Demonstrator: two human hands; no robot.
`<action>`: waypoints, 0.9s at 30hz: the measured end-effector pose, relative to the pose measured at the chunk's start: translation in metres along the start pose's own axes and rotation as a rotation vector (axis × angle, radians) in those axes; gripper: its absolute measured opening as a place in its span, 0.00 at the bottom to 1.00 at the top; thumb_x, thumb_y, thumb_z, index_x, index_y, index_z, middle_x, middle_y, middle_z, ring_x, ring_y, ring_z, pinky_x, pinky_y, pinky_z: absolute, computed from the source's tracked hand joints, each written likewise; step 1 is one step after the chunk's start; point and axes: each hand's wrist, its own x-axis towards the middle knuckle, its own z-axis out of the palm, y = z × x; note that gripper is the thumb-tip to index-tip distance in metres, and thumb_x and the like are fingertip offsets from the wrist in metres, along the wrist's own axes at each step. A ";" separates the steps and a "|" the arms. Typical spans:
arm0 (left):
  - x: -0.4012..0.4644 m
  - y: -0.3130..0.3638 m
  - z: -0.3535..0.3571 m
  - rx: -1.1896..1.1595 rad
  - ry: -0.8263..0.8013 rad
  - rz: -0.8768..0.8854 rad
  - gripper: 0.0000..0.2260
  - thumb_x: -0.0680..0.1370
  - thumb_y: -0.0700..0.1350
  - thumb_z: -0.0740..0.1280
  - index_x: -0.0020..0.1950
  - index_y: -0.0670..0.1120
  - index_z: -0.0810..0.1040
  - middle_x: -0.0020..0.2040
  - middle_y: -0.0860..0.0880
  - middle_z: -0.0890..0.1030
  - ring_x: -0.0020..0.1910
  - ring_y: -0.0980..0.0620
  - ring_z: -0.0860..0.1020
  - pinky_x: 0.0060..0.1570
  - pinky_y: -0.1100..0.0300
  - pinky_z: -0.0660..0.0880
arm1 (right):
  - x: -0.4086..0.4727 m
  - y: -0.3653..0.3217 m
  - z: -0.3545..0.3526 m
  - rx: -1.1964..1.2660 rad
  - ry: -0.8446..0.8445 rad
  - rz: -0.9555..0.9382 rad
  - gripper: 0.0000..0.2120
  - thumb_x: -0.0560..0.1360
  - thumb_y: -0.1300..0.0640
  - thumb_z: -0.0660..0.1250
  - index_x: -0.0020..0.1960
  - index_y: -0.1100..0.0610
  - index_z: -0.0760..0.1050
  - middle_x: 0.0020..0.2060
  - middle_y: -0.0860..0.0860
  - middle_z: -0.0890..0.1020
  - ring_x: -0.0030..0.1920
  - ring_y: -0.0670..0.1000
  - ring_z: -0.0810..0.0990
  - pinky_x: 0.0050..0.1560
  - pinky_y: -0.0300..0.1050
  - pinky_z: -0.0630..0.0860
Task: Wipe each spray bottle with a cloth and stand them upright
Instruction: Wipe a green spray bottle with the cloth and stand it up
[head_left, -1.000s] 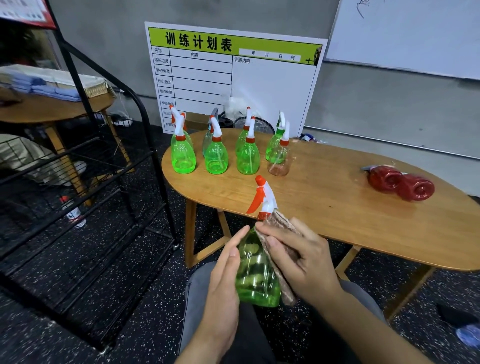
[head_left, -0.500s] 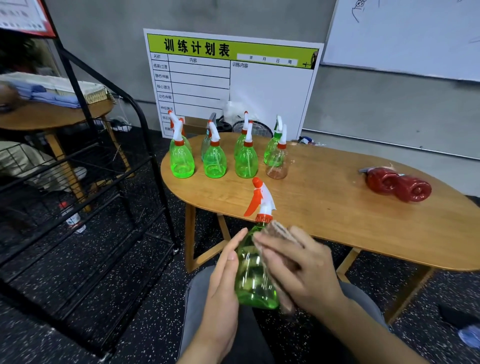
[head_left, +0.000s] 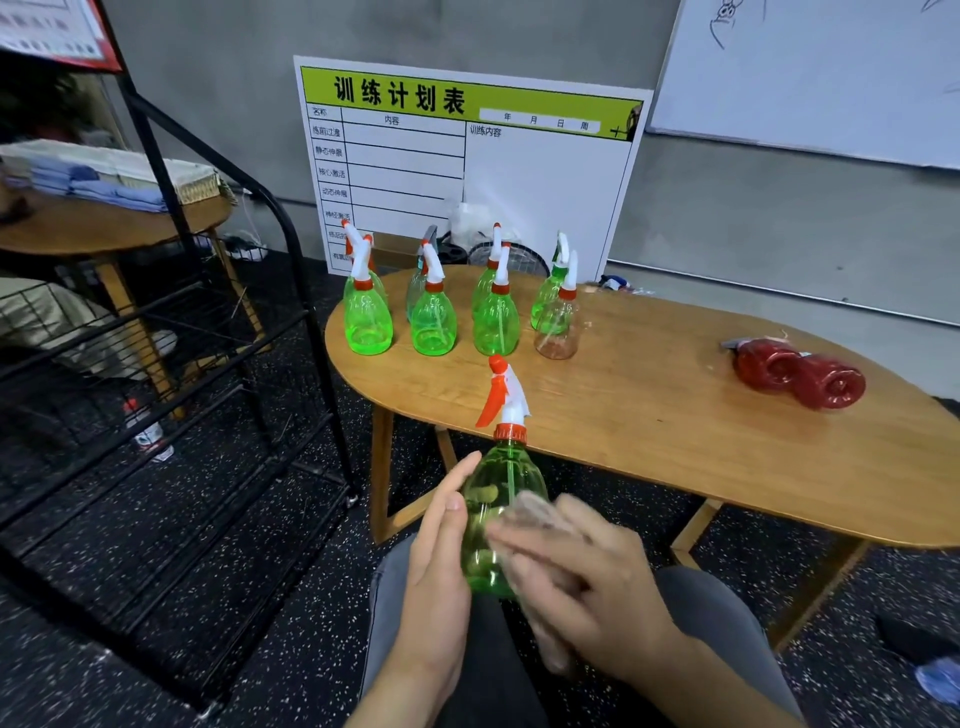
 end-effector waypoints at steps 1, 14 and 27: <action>-0.001 0.001 0.000 0.014 -0.001 0.008 0.18 0.86 0.56 0.57 0.73 0.61 0.77 0.67 0.48 0.84 0.67 0.45 0.82 0.70 0.39 0.75 | 0.000 0.000 0.000 0.093 0.076 0.136 0.12 0.84 0.49 0.66 0.64 0.43 0.83 0.46 0.44 0.78 0.40 0.43 0.77 0.37 0.32 0.74; 0.003 -0.009 -0.007 0.005 -0.080 0.055 0.24 0.80 0.52 0.69 0.76 0.65 0.74 0.76 0.53 0.76 0.76 0.49 0.73 0.77 0.41 0.67 | 0.003 -0.013 0.011 0.613 0.384 0.631 0.14 0.81 0.63 0.66 0.63 0.53 0.83 0.59 0.45 0.85 0.64 0.38 0.80 0.62 0.32 0.75; 0.000 -0.011 -0.003 0.040 -0.085 0.106 0.31 0.79 0.41 0.72 0.81 0.54 0.67 0.70 0.53 0.82 0.71 0.51 0.79 0.66 0.58 0.78 | 0.005 0.004 -0.006 0.169 0.174 0.375 0.16 0.81 0.51 0.70 0.68 0.47 0.81 0.51 0.50 0.80 0.53 0.49 0.82 0.55 0.40 0.77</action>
